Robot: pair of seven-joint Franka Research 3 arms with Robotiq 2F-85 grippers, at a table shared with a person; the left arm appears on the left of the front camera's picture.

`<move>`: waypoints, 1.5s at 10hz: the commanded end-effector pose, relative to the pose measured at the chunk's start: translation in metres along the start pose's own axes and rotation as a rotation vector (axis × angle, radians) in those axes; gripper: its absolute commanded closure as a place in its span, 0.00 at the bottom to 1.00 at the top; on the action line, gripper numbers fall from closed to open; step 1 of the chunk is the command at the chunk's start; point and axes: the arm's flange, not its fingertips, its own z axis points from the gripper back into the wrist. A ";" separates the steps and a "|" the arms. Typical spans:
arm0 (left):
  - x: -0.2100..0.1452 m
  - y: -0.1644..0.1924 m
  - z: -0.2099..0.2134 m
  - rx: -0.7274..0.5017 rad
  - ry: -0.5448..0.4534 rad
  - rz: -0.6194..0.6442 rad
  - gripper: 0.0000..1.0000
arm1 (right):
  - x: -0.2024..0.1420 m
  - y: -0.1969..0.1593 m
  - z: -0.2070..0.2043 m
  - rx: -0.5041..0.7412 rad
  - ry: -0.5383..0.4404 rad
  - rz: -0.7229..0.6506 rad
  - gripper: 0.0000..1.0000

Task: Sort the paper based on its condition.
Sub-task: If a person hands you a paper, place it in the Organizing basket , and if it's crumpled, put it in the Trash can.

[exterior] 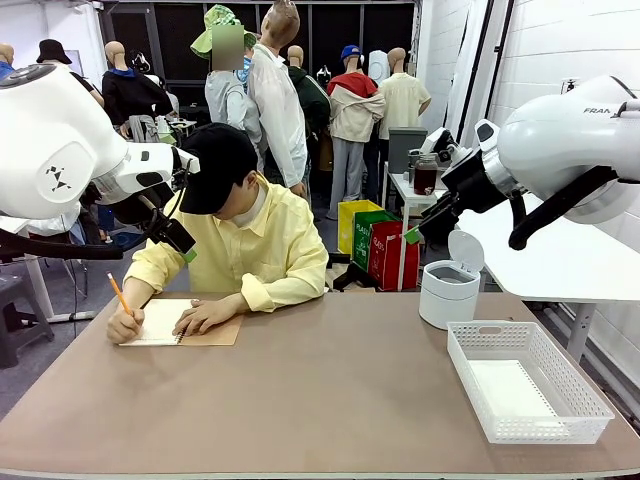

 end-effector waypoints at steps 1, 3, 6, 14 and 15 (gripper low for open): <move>0.000 0.001 0.001 0.001 0.000 0.005 0.00 | 0.000 0.000 -0.001 0.002 0.001 0.002 0.00; 0.000 0.001 0.001 0.001 0.000 0.005 0.00 | 0.000 0.000 -0.001 0.002 0.001 0.002 0.00; 0.000 0.001 0.001 0.001 0.000 0.005 0.00 | 0.000 0.000 -0.001 0.002 0.001 0.002 0.00; 0.000 0.001 0.001 0.001 0.000 0.005 0.00 | 0.000 0.000 -0.001 0.002 0.001 0.002 0.00; 0.000 0.001 0.001 0.001 0.000 0.005 0.00 | 0.000 0.000 -0.001 0.002 0.001 0.002 0.00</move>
